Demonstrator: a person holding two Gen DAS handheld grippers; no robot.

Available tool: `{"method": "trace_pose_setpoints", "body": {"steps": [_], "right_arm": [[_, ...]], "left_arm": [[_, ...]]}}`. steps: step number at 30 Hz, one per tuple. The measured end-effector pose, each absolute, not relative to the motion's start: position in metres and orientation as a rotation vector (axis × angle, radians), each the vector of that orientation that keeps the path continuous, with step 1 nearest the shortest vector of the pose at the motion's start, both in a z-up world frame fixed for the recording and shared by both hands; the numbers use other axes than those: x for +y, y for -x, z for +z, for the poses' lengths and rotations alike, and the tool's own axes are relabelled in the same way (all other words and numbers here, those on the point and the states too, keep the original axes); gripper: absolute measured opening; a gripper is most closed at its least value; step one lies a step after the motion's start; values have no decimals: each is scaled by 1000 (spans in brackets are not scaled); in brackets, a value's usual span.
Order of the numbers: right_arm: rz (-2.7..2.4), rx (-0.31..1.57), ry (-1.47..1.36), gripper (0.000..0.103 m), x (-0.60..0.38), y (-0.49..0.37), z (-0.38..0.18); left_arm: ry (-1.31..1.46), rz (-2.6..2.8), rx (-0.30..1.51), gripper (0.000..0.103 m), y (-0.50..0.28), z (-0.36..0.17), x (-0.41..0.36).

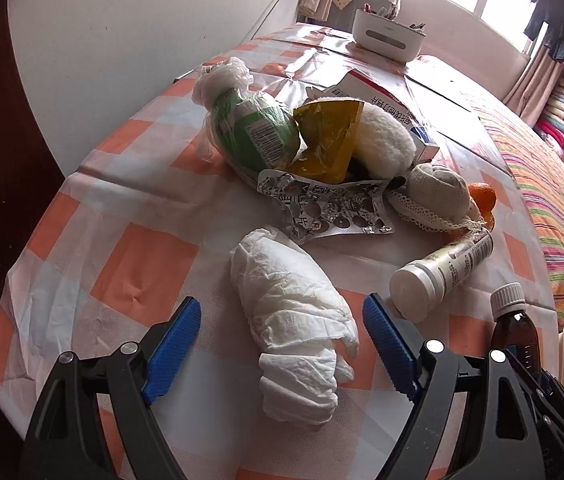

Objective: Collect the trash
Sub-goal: 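Grasp the brown medicine bottle with the right tool while the left tool grasps the white tissue, then carry the bottle into the cream bin and open the right tool while the left tool carries the tissue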

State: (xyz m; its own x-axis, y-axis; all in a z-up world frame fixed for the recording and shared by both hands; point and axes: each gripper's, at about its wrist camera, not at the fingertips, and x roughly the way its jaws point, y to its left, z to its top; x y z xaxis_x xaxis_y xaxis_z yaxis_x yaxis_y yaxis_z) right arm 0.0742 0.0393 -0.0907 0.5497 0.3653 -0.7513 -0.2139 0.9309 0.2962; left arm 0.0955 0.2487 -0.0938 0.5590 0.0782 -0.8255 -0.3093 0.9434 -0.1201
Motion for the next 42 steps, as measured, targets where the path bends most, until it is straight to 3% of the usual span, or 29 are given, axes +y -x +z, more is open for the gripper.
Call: {"method": "trace_pose_setpoints", "body": {"steps": [2,4,6,11,24,42], "right_arm": [[346,921,-200,43,31,-73,-91],[342,913,-214,43,24,-71,-91],[341,902,-228,42,19,-69,-91],[331,861,-254,42,12,-64,-87],[310,767,-335,42,-27,-50,-69],[251,695,-426,42,-87,-39,-57]], "left_arm": [[251,229,944,79,-96,-94,246],[237,240,930,65,-96,-93,244],[224,242,922,40,-96,-93,244],[246,226,897,27,-92,-92,244],[164,215,740,25,-72,-65,205],[56,19,743,25,-65,-47,102]]}}
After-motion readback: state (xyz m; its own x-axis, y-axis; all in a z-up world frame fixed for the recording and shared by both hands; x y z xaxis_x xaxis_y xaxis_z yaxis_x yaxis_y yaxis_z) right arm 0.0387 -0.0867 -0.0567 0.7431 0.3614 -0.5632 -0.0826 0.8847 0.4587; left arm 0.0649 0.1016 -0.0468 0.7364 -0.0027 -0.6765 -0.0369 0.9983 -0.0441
